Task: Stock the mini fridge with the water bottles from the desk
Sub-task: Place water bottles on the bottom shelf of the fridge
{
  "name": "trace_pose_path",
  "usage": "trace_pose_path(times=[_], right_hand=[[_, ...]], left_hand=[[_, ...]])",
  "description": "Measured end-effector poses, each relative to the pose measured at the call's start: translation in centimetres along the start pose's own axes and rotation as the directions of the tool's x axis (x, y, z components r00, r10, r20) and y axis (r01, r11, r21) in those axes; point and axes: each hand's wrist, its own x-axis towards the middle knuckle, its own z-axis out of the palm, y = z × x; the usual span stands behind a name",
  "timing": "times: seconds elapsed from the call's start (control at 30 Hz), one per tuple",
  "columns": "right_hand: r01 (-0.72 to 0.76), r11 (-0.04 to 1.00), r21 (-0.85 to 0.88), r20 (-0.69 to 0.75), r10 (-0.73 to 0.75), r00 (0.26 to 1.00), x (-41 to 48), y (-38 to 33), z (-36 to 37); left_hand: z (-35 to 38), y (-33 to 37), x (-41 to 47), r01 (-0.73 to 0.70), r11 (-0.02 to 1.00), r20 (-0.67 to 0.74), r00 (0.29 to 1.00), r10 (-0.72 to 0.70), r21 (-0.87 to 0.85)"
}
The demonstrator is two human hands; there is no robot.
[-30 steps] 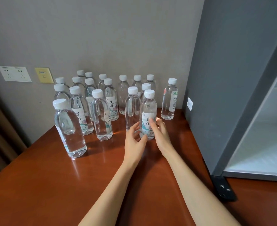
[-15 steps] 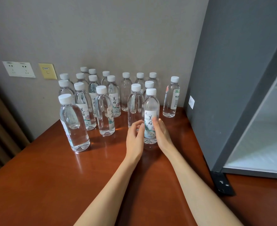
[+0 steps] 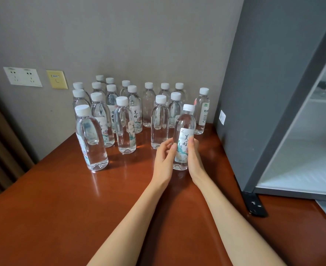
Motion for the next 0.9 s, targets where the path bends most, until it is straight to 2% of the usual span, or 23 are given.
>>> trace_pose_path(times=[0.1, 0.3, 0.5, 0.63, 0.9], right_hand=[[0.005, 1.0, -0.03, -0.01, -0.006, 1.0, -0.6, -0.1, 0.0], [0.003, 0.999, 0.034, -0.034, -0.002, 0.999, -1.9, -0.2, -0.1], [-0.131, 0.991, -0.019, -0.022, 0.13, 0.991, -3.8, -0.5, -0.7], [-0.152, 0.988, -0.026, -0.03, 0.151, 0.988, -5.1, -1.2, -0.8], [-0.127, 0.989, -0.078, 0.022, 0.129, 0.991, -7.9, -1.7, -1.6]], left_hand=[[0.0, 0.3, -0.6, 0.011, 1.0, -0.008, 1.0, -0.011, -0.004], [0.3, 0.9, -2.0, 0.005, 0.999, 0.011, 1.0, -0.006, 0.043], [0.3, 1.4, -3.6, -0.001, 0.999, 0.01, 1.0, 0.0, 0.035], [0.2, 1.5, -4.9, -0.018, 0.997, 0.022, 1.0, 0.016, 0.069], [-0.4, 2.7, -7.6, -0.016, 0.998, 0.049, 0.999, 0.014, 0.054]])
